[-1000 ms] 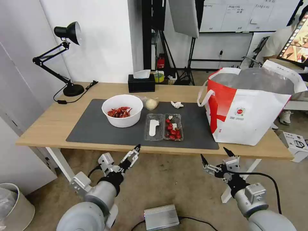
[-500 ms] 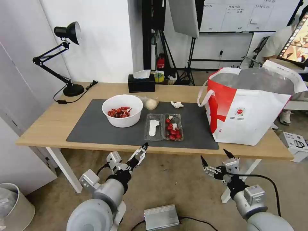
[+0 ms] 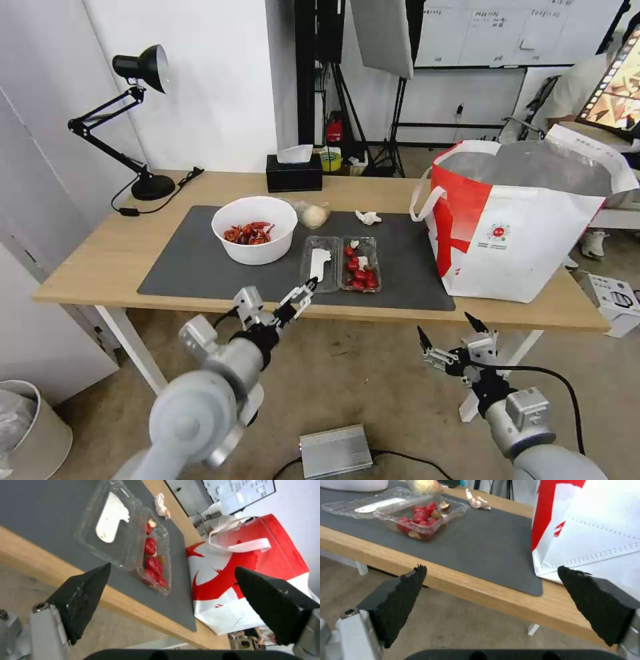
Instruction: Pick up the trash from the table and place it into the takeout bag.
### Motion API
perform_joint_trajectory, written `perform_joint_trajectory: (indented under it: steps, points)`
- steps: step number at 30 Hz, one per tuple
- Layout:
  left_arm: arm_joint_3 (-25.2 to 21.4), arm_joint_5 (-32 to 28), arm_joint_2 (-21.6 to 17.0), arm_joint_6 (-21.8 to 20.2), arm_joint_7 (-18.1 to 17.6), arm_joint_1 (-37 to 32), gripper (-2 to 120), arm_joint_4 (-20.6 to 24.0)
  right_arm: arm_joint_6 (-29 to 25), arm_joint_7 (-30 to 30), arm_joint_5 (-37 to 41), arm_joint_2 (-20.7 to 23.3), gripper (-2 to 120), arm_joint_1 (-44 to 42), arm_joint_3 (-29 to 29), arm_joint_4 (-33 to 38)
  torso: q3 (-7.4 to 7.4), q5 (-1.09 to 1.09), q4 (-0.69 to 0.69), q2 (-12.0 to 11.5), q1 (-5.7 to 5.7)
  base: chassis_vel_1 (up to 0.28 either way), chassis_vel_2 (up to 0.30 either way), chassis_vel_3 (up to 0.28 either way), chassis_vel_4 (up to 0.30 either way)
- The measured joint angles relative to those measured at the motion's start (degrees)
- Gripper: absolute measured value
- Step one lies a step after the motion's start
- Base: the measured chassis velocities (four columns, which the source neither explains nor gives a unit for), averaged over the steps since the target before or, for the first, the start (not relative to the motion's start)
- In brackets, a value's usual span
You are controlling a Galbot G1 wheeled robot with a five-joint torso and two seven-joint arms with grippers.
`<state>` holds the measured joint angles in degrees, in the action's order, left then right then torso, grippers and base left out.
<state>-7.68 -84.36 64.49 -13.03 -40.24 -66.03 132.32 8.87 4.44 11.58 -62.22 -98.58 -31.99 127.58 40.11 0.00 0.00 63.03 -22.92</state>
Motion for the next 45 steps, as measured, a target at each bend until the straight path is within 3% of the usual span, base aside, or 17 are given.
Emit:
perform_joint_trajectory:
  steps: [7, 32, 45]
  points:
    - [4.85, -1.6, 2.52, 0.38, -4.46, 5.84, 100, -4.16, 0.01, 0.1, -0.12, -0.09, 100, 0.28, -0.04, -0.96, 0.0, 0.0, 0.0, 0.0, 0.0, 0.0, 0.0, 0.0, 0.0]
    - [13.77, -4.37, 7.5, 1.63, -7.94, 16.47, 100, -15.14, 0.15, 0.31, -0.21, -0.75, 100, 0.2, -0.56, -1.46, 0.0, 0.0, 0.0, 0.0, 0.0, 0.0, 0.0, 0.0, 0.0]
    - [15.85, -1.59, 9.53, 2.22, -10.44, 19.48, 100, -20.7, 0.15, 0.35, -0.25, -1.14, 100, 1.22, -0.18, -2.78, 0.0, 0.0, 0.0, -0.01, 0.0, 0.0, 0.0, 0.0, 0.0]
